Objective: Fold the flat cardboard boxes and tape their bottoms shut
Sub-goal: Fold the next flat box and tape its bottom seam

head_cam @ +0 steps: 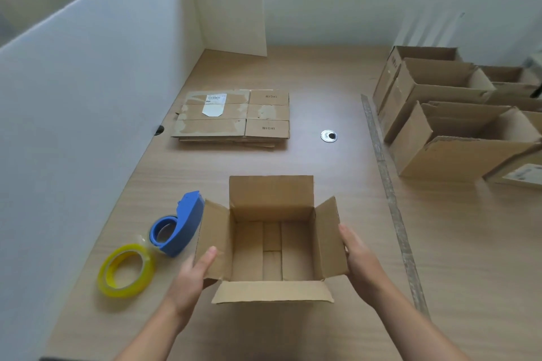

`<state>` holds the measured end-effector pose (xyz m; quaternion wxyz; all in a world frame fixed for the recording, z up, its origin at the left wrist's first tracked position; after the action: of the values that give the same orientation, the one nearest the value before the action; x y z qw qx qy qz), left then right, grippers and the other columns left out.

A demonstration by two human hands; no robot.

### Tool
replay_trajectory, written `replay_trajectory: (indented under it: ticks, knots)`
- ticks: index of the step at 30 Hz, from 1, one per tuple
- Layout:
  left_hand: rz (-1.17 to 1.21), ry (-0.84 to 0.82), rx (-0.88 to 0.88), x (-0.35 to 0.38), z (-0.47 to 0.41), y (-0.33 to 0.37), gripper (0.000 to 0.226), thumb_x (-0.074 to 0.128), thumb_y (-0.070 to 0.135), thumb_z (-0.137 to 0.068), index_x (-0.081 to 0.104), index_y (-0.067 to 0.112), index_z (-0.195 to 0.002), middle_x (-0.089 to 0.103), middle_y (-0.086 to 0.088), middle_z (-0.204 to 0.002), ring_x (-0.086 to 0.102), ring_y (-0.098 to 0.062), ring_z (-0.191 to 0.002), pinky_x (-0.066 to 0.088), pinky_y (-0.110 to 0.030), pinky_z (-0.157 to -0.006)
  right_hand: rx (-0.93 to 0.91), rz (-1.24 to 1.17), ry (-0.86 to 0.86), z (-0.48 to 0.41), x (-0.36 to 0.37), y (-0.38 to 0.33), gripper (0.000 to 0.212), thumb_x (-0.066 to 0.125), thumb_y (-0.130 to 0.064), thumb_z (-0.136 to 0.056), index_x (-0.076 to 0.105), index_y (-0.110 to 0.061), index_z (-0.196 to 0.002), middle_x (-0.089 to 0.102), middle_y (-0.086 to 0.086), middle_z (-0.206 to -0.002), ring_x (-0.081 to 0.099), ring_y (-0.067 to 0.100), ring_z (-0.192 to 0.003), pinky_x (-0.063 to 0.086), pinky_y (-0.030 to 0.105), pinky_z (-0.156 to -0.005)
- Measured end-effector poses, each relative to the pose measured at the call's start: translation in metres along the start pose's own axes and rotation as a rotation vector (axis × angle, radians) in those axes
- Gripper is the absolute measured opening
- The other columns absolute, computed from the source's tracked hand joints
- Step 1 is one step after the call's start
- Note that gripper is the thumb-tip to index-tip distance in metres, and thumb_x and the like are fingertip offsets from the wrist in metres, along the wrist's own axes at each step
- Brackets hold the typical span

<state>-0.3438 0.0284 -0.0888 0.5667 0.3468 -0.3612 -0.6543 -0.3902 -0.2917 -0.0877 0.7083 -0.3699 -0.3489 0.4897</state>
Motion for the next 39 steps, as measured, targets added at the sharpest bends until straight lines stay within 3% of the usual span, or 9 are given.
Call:
replay_trajectory:
  ticks: [4,8,12,16,20,24,29,34,39]
  knots:
    - [-0.23,0.148,0.17,-0.015,-0.001,0.03,0.051,0.064,0.018,-0.096,0.047,0.026,-0.143,0.057,0.006,-0.136,0.053,-0.007,-0.124,0.042,-0.036,-0.107,-0.137,0.233,0.121,0.002,-0.01,-0.03,0.028,0.054,-0.039,-0.099,0.058,-0.038,-0.127,0.067,-0.013,-0.12,0.065,0.005,-0.108,0.053,0.037,-0.093]
    - [-0.566,0.299,0.526,-0.016,0.017,0.086,0.054,0.069,0.017,-0.09,0.051,0.022,-0.14,0.056,0.009,-0.128,0.052,0.003,-0.117,0.042,-0.031,-0.101,-0.504,0.675,0.294,0.019,-0.006,-0.092,0.042,0.065,-0.021,-0.094,0.056,-0.026,-0.135,0.057,-0.01,-0.12,0.056,0.009,-0.114,0.049,0.031,-0.092]
    - [-1.067,0.153,0.735,0.024,0.026,0.105,0.046,0.071,0.028,-0.082,0.067,0.013,-0.125,0.059,-0.001,-0.128,0.051,-0.022,-0.122,0.041,-0.037,-0.104,-0.716,1.029,0.064,0.037,0.059,-0.118,0.033,0.068,-0.019,-0.093,0.066,-0.014,-0.126,0.065,0.001,-0.118,0.058,0.02,-0.112,0.048,0.036,-0.099]
    - [-1.483,0.174,0.757,0.039,0.023,0.103,0.044,0.09,0.022,-0.059,0.075,0.011,-0.099,0.069,-0.007,-0.103,0.065,-0.033,-0.094,0.054,-0.044,-0.076,-0.957,1.377,-0.084,0.058,0.123,-0.104,0.022,0.064,-0.024,-0.091,0.069,-0.013,-0.11,0.066,0.002,-0.104,0.059,0.026,-0.092,0.054,0.039,-0.077]
    - [-1.759,0.07,0.754,0.051,0.012,0.094,0.028,0.084,0.024,-0.058,0.066,0.015,-0.079,0.062,-0.005,-0.078,0.058,-0.031,-0.073,0.048,-0.037,-0.067,-0.51,1.489,-0.311,0.014,0.139,-0.048,0.027,0.049,-0.035,-0.1,0.059,-0.017,-0.118,0.056,0.003,-0.115,0.054,0.027,-0.104,0.052,0.042,-0.082]
    - [-1.876,-0.296,0.653,0.085,-0.007,0.063,0.031,0.044,0.029,-0.096,0.054,0.018,-0.123,0.057,-0.005,-0.117,0.05,-0.027,-0.106,0.038,-0.039,-0.088,-0.153,1.343,-0.328,-0.028,0.115,-0.006,0.055,0.05,-0.034,-0.101,0.036,-0.021,-0.152,0.039,0.004,-0.15,0.042,0.026,-0.136,0.037,0.038,-0.111]
    - [-1.911,-0.353,0.709,0.094,-0.024,0.042,0.042,0.036,0.036,-0.097,0.052,0.02,-0.132,0.057,-0.004,-0.128,0.047,-0.028,-0.12,0.029,-0.041,-0.108,0.072,1.52,-0.421,-0.048,0.101,0.03,0.059,0.049,-0.035,-0.102,0.031,-0.013,-0.154,0.023,0.013,-0.16,0.031,0.035,-0.143,0.03,0.042,-0.117]
    - [-1.936,-0.418,0.728,0.091,-0.037,0.035,0.045,0.032,0.038,-0.097,0.048,0.026,-0.138,0.056,0.001,-0.134,0.044,-0.024,-0.124,0.023,-0.044,-0.107,0.181,1.707,-0.533,-0.051,0.104,0.049,0.059,0.038,-0.037,-0.105,0.026,-0.008,-0.155,0.005,0.012,-0.166,0.009,0.044,-0.148,0.016,0.046,-0.121]
    - [-1.719,-0.267,0.844,0.078,-0.025,0.061,0.041,0.062,0.036,-0.074,0.071,0.025,-0.113,0.065,0.001,-0.124,0.057,-0.023,-0.122,0.044,-0.043,-0.1,0.088,1.603,-0.515,-0.053,0.11,0.041,0.066,0.037,-0.047,-0.103,-0.007,-0.054,-0.151,0.018,0.008,-0.163,0.019,0.04,-0.144,0.023,0.05,-0.116]
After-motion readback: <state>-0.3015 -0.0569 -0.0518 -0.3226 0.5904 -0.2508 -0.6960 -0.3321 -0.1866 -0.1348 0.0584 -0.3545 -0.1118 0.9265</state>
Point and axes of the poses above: each hand's wrist, its own z-axis away from the middle knuckle, its own x-axis out of the palm, y = z × x, the point moved 9 cm from there along -z, towards the middle knuckle
